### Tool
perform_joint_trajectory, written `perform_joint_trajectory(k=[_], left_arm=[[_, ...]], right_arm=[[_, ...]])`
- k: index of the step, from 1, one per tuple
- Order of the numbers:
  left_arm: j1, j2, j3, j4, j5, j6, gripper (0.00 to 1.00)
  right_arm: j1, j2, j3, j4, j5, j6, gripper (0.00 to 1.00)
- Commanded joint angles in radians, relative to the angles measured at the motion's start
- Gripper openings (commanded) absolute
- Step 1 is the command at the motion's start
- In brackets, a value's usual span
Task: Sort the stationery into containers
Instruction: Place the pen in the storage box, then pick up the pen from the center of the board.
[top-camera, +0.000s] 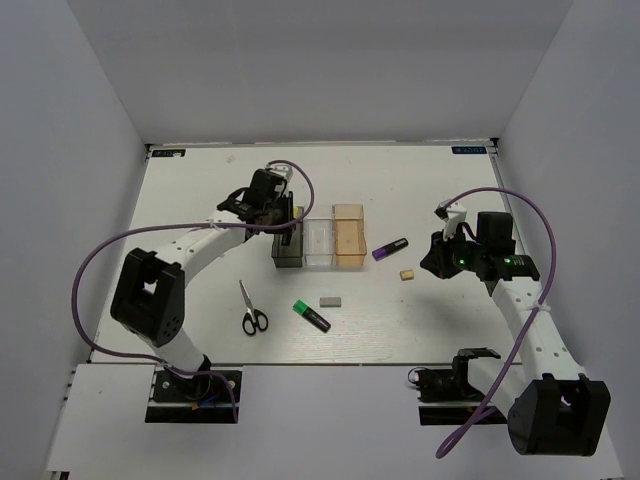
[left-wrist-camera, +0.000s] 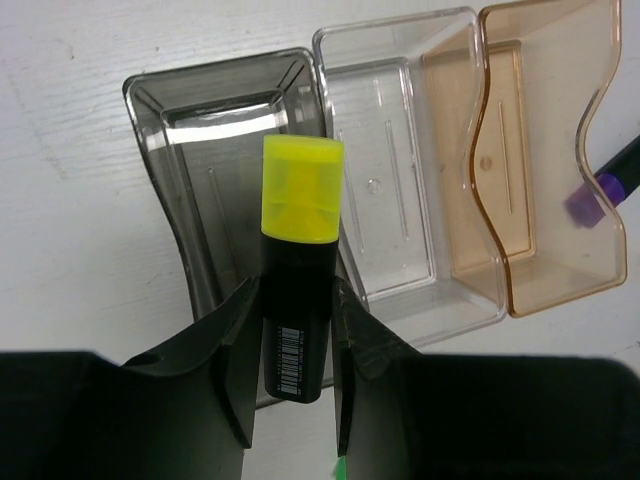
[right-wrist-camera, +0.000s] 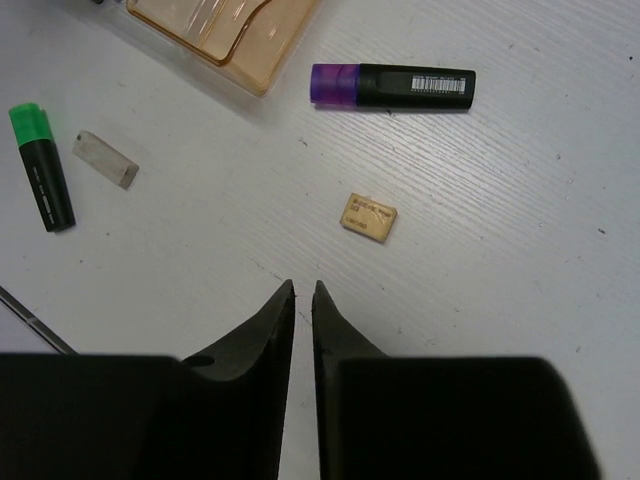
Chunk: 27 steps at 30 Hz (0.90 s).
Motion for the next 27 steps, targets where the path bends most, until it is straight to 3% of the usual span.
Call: perform_joint_trajectory(k=[1,5,15,16,17,18,22,23,25,26,27], left_arm=[[-0.02,0.018,0.065,0.005,-0.057,-0.022,0.23],[-0.024,0.042,0.068,-0.002,-0.106,-0.025,0.45],[-0.033,0.018,0.143,-0.063,-0.129,-0.011,0.55],[-0.044,0.009,0.14,-0.071,-0.126,-0.014,0.49],[-0.05,-0.04,0.116,-0.078,-0.131,-0.017,0.16],[-0.059,-0.062,0.104,-0.09,-0.151,-0.021,0.01],[-0.189,-0.198,-0.03,-0.189,-0.214,-0.214,0.0],[-0.211,-0.265,-0.059,-0.204,-0.24,-0.315,0.09],[-0.286,-0.325,-0.177,-0.244,-0.286,-0.49,0.17],[-0.367,-0.342,-0.206,-0.235,-0.298,-0.669,0.4],[-0.389,-0.368,-0.235,-0.233,-0.318,-0.73,0.44]], right_arm=[[-0.002,0.0,0.044,-0.005,0.008,-0.001,0.17],[0.0,0.003,0.044,-0.01,0.004,-0.003,0.24],[-0.002,0.0,0.041,-0.017,0.001,-0.006,0.35],[-0.003,0.0,0.047,-0.013,0.001,-0.007,0.34],[-0.002,-0.002,0.044,-0.016,0.001,-0.007,0.28],[-0.002,0.003,0.044,-0.017,-0.002,-0.006,0.02],[0.0,0.013,0.044,-0.028,-0.001,-0.017,0.0],[0.002,0.026,0.045,-0.026,0.001,-0.017,0.05],[0.0,0.035,0.054,-0.033,-0.001,-0.014,0.51],[0.003,0.046,0.056,-0.034,0.001,-0.007,0.57],[0.005,0.05,0.059,-0.034,0.001,-0.006,0.59]])
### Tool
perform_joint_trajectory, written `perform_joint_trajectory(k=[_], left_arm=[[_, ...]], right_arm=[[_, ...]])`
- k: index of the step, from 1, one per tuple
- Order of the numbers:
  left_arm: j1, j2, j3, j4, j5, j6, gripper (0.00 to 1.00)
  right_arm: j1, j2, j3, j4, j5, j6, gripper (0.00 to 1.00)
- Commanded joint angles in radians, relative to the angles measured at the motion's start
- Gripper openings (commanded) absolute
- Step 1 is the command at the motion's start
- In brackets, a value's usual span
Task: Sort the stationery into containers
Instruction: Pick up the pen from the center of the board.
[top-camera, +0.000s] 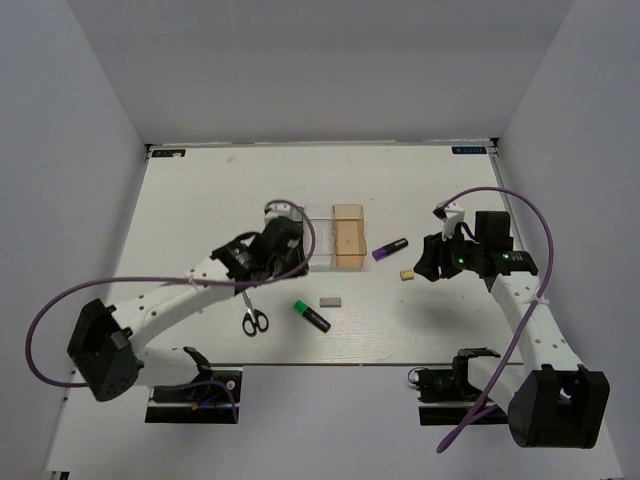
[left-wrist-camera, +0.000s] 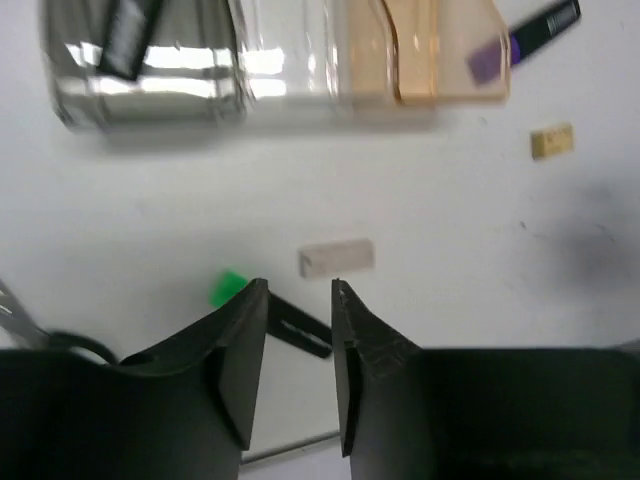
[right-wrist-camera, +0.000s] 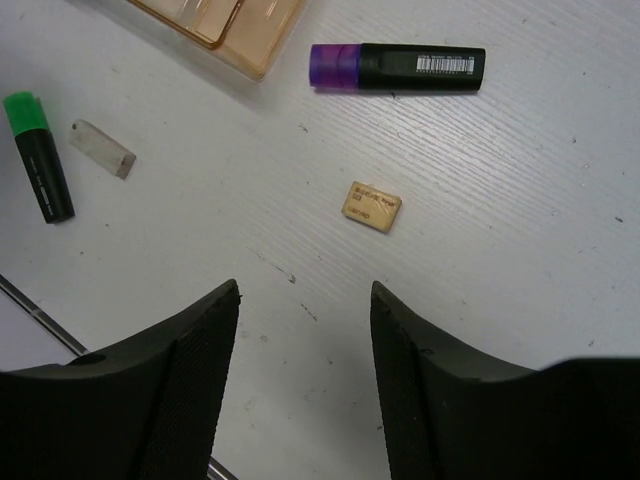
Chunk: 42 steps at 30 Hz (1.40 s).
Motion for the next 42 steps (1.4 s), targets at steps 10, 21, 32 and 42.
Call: perform_joint_trajectory(k=[10,21,32,42], left_arm=[[-0.33,0.162,0.064,-0.405,-0.339,-0.936,0.58],[-0.295,0.336,0.039,-0.309,-0.239,-1.023,0.56],[-0.261,0.451,0.041,-0.271,-0.178,-1.039,0.54],[-0.279,0.41,0.007,-0.29,-0.14,-1.007,0.08]], right_arm=[[-0.002,0.027,0.053,-0.009,0.009,0.025,0.6],[-0.002,0.004,0.051,-0.002,0.022,0.028,0.6],[-0.003,-0.011,0.049,0.001,0.041,0.031,0.6],[-0.007,-0.023,0.049,-0.001,0.048,0.038,0.59]])
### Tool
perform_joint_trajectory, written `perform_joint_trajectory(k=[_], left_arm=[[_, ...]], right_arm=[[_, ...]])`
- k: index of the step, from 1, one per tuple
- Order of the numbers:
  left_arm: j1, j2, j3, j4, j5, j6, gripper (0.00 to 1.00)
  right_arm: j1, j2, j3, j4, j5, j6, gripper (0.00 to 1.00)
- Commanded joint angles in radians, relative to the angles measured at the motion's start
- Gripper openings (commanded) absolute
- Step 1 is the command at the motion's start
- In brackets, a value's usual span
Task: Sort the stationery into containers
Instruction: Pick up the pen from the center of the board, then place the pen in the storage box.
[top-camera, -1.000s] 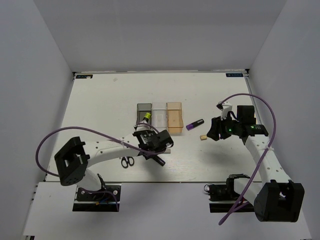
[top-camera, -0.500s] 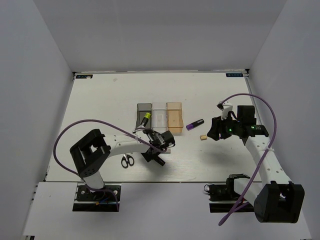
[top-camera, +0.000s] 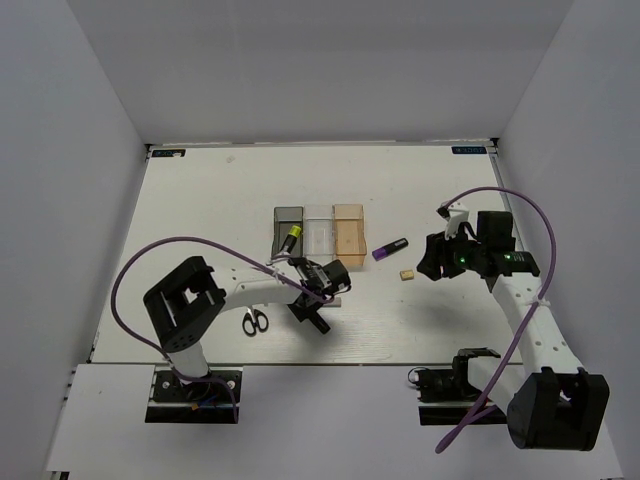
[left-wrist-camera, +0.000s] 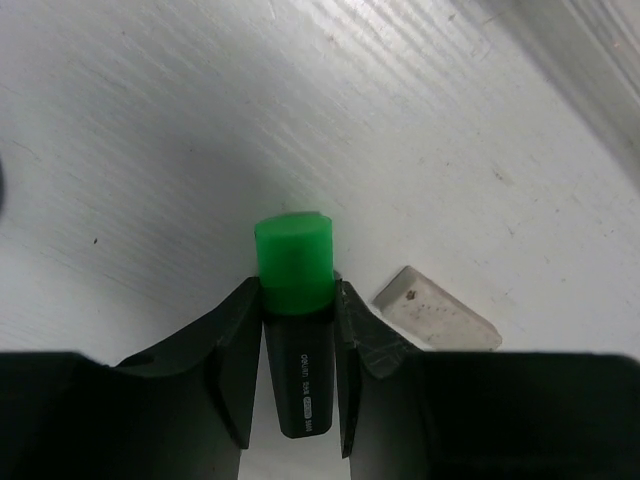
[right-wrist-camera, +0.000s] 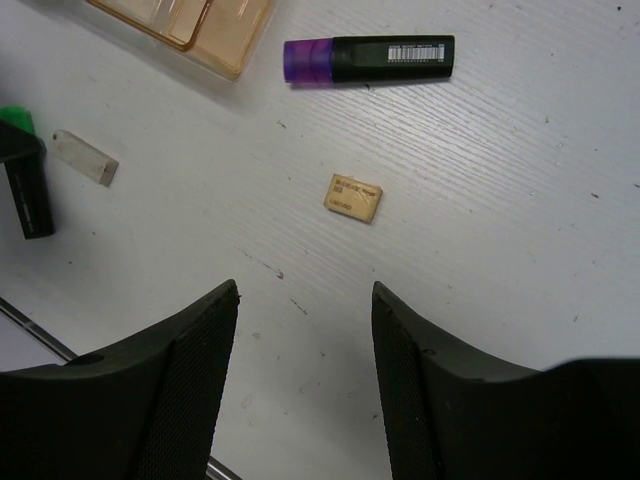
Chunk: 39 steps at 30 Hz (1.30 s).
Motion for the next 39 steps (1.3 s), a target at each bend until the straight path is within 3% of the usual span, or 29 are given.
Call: perform_joint_trajectory(k=[1,6,7,12,20,24,30,33,38,39], left_arm=[[-0.013,-0.043,-0.042,-0.005,0.039,0.035,0.03],[-0.018,-0.176,0.026,-0.048,-0.075,0.207,0.0],[-0.017,-0.21,0.058,-0.058,-0.095,0.303,0.0],[0.025,-0.241,0.194,-0.125,-0.23,0.524,0.0],[0.325,-0.191,0.288,0.066,-0.176,1.073,0.0],[0.424,-0.059,0.418,0.108,-0.137,1.219,0.0],[0.47,0.127,0.625,0.084,-0.1,1.276,0.02],[0.477,0.185,0.65,0.068,-0.09,1.262,0.03],[0.474,0.196,0.589,0.109,-0.059,1.239,0.26],[0.474,0.201,0.586,0.108,-0.057,1.236,0.3]], right_arm=[[0.0,-0.023,0.045,0.012,0.001,0.011,0.59],[0.001,-0.026,0.043,0.013,-0.001,0.011,0.59],[0.001,-0.023,0.043,0.014,-0.002,0.011,0.59],[0.001,-0.027,0.042,0.014,-0.002,0.011,0.59],[0.003,-0.027,0.04,0.011,-0.016,-0.006,0.58],[0.001,-0.027,0.039,0.011,-0.022,-0.006,0.56],[0.0,-0.02,0.037,0.008,-0.021,-0.011,0.54],[0.001,-0.017,0.037,0.012,-0.015,-0.008,0.54],[0.003,-0.009,0.04,0.011,-0.012,-0.012,0.63],[0.004,-0.004,0.043,0.009,-0.012,-0.014,0.69]])
